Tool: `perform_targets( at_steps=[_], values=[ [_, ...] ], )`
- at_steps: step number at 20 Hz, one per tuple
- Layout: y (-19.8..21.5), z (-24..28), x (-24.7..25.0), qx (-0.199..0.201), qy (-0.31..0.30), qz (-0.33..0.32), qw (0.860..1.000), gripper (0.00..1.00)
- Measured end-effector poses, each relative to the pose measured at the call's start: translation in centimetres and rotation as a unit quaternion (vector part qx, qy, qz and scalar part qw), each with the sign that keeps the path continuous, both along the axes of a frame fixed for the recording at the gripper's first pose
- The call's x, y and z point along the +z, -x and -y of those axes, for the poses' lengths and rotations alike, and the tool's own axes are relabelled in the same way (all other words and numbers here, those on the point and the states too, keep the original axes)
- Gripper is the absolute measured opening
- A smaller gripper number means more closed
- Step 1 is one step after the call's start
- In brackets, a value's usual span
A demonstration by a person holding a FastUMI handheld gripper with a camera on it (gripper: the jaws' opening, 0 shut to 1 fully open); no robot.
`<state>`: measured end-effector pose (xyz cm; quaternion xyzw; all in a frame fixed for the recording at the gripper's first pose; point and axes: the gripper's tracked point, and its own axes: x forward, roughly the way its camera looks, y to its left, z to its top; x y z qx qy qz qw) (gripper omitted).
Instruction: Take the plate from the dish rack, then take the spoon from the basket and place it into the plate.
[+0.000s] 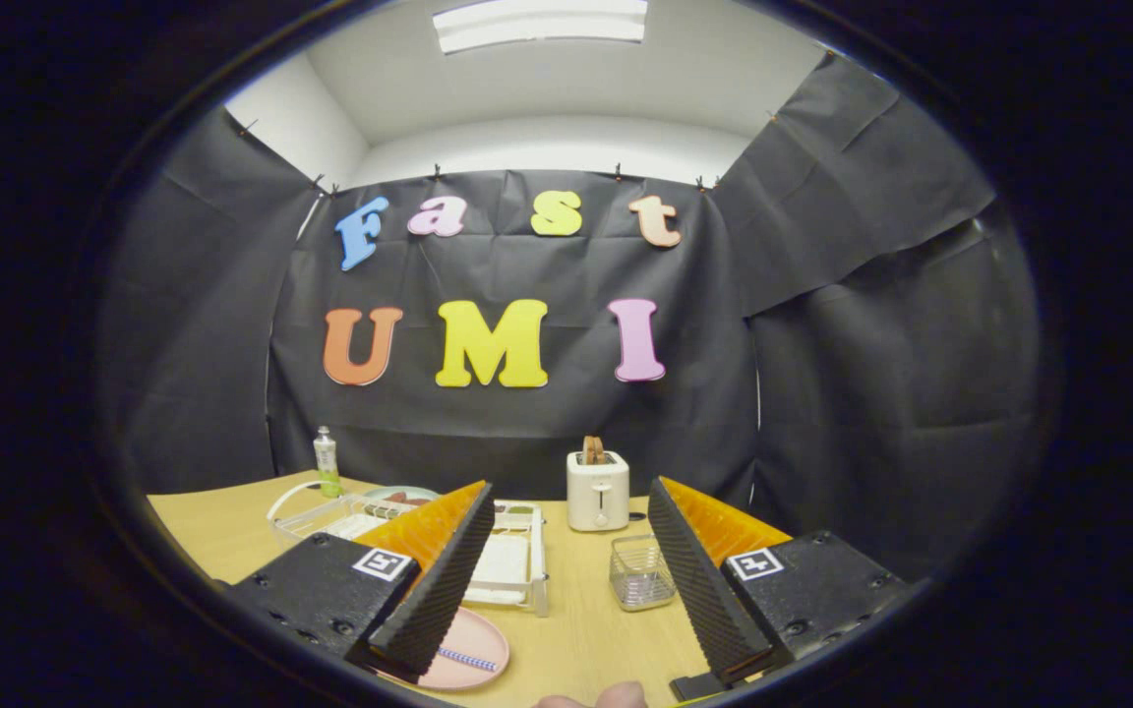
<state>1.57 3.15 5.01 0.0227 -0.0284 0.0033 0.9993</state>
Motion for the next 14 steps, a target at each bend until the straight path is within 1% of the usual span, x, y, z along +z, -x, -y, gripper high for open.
perform_targets(
  at_steps=[5, 14],
  values=[
    [0.23, 0.43, 0.38, -0.007, 0.001, 0.004, 1.0, 1.0],
    [0.51, -0.14, 0.46, -0.006, 0.009, 0.005, 1.0, 1.0]
  ],
)
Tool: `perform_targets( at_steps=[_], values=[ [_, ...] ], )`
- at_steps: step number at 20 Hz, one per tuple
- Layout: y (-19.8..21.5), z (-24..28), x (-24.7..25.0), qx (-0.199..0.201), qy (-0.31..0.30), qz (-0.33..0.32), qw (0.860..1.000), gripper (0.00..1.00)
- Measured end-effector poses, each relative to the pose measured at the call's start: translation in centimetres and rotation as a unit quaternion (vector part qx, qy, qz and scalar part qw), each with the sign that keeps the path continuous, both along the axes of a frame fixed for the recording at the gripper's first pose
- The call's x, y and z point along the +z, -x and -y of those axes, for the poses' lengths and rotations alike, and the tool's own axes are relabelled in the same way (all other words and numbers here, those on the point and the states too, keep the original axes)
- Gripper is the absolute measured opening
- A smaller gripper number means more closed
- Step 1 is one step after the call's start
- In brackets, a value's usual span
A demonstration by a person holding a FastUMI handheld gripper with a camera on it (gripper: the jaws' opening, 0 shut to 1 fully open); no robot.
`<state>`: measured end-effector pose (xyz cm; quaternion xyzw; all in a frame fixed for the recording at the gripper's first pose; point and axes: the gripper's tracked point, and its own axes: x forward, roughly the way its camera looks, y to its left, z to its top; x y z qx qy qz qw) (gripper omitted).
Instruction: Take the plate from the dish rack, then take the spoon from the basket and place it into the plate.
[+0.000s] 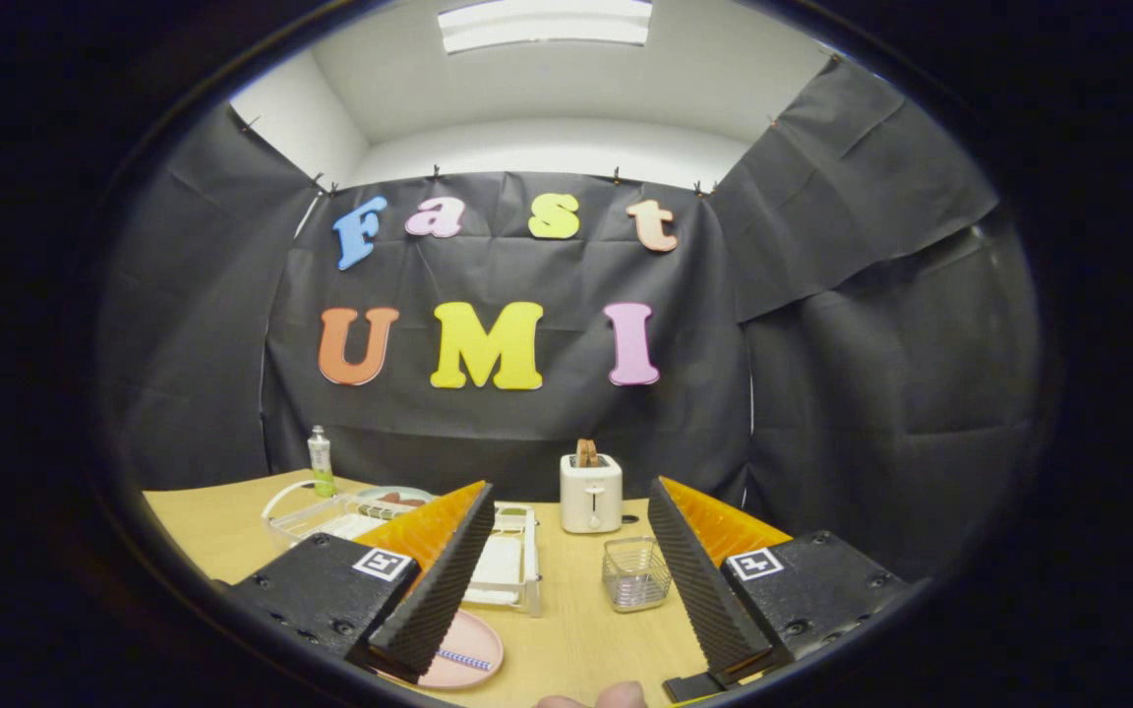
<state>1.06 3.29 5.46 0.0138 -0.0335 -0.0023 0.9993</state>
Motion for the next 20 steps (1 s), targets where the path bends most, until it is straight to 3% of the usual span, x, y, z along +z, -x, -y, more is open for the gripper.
perform_targets(
  at_steps=[20],
  values=[
    [-0.1, -1.6, -0.2, 0.015, 0.005, -0.002, 1.0, 1.0]
  ],
)
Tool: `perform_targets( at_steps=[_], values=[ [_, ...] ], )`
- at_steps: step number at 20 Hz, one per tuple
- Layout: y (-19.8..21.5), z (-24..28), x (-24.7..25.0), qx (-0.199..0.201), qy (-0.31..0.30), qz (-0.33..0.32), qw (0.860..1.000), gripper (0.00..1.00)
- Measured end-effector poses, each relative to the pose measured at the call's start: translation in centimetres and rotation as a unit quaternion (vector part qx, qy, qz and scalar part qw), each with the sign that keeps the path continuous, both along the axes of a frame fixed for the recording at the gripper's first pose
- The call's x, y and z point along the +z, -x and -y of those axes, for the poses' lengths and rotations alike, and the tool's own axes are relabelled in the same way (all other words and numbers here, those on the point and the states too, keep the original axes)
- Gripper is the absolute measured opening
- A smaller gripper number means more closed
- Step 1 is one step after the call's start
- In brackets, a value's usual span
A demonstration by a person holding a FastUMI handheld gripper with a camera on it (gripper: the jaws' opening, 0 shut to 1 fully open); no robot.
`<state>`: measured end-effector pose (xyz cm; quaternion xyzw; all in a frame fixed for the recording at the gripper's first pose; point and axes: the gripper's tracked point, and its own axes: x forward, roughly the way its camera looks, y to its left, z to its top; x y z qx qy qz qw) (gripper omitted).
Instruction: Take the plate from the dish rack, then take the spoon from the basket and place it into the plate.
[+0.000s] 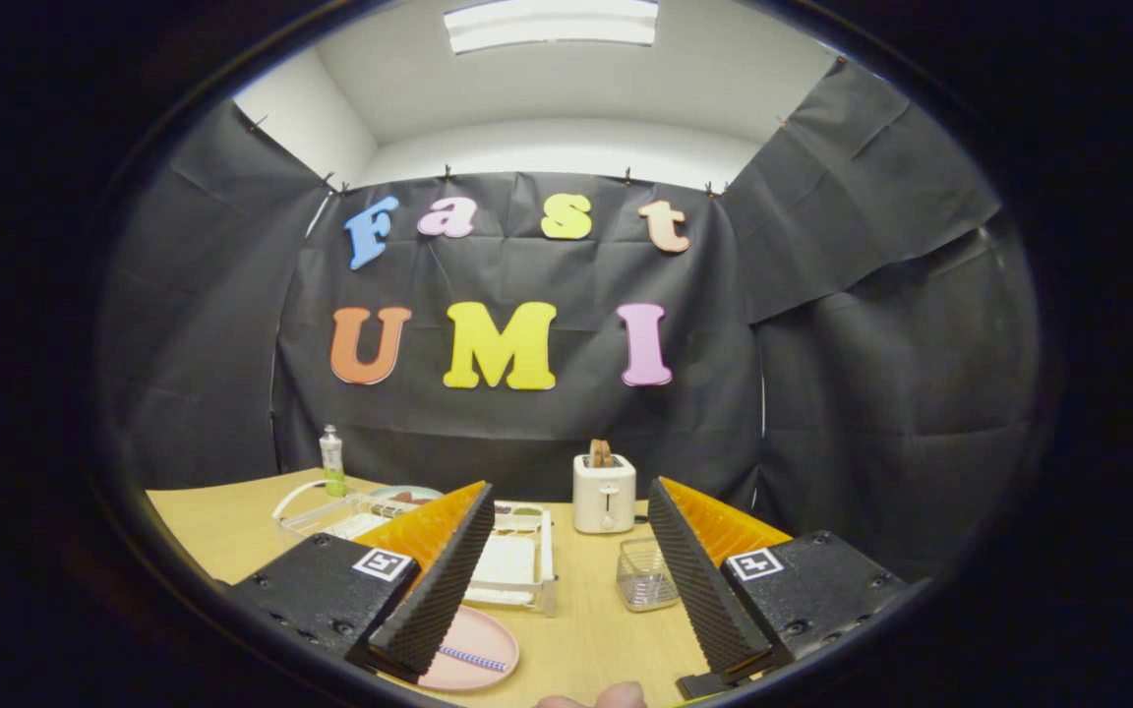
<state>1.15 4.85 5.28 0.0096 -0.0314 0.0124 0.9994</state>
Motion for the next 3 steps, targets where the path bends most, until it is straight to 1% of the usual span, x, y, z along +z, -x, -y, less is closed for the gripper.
perform_targets(
  at_steps=[3],
  values=[
    [0.0, -0.08, 0.12, 0.001, 0.0, 0.0, 1.0, 1.0]
  ],
)
